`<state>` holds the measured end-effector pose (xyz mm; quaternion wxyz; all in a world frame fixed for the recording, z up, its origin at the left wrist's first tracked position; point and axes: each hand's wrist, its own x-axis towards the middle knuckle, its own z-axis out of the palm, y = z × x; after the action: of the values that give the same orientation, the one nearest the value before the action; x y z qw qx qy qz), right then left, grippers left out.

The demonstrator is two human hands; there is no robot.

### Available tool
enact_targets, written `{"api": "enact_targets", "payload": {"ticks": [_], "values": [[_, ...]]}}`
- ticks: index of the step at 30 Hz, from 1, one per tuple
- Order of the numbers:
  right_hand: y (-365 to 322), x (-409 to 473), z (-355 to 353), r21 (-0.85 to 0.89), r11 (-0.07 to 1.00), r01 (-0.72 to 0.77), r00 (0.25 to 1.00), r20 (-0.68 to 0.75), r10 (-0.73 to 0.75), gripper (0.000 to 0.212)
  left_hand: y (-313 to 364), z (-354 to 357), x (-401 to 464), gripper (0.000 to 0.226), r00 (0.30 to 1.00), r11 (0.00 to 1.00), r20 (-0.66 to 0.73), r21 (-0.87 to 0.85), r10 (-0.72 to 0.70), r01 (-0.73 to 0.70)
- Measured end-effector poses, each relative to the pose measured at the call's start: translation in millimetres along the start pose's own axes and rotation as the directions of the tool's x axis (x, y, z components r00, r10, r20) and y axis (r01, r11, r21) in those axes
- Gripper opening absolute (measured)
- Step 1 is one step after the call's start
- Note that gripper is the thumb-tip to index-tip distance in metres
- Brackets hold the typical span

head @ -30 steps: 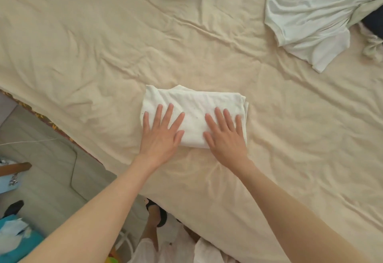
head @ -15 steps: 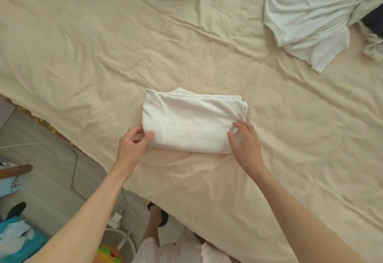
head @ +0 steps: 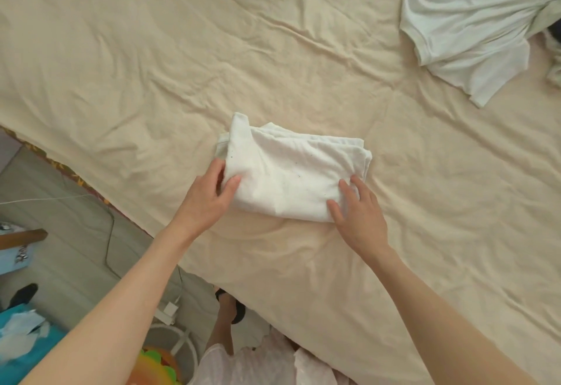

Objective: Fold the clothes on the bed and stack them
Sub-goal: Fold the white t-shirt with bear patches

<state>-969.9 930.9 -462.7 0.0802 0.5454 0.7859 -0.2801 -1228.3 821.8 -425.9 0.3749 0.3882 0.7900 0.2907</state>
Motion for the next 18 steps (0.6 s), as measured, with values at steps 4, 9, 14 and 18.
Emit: {"api": "enact_targets", "payload": {"ticks": [4, 9, 14, 18], "values": [[-0.2, 1.1, -1.4, 0.014, 1.000, 0.002, 1.000, 0.018, -0.003, 0.048, -18.4, 17.1, -2.3, 0.022, 0.926, 0.924, -0.096, 0.087, -0.365, 0.373], [2.5, 15.9, -12.2, 0.548, 0.781, -0.298, 0.907, -0.093, 0.412, 0.036, -15.5, 21.4, 16.8, 0.036, 0.826, 0.855, -0.248, -0.018, -0.506, 0.518], [10.1, 39.5, -28.6, 0.733, 0.251, -0.632, 0.740, 0.476, 0.475, 0.025, -17.3, -0.3, 31.1, 0.023, 0.725, 0.578, 0.118, -0.523, -0.678, 0.626], [14.8, 50.5, -34.2, 0.714, 0.121, -0.690, 0.692, 0.601, 0.401, 0.033, -19.2, -1.4, 31.6, 0.015, 0.772, 0.611, 0.187, -0.512, -0.607, 0.604]]}}
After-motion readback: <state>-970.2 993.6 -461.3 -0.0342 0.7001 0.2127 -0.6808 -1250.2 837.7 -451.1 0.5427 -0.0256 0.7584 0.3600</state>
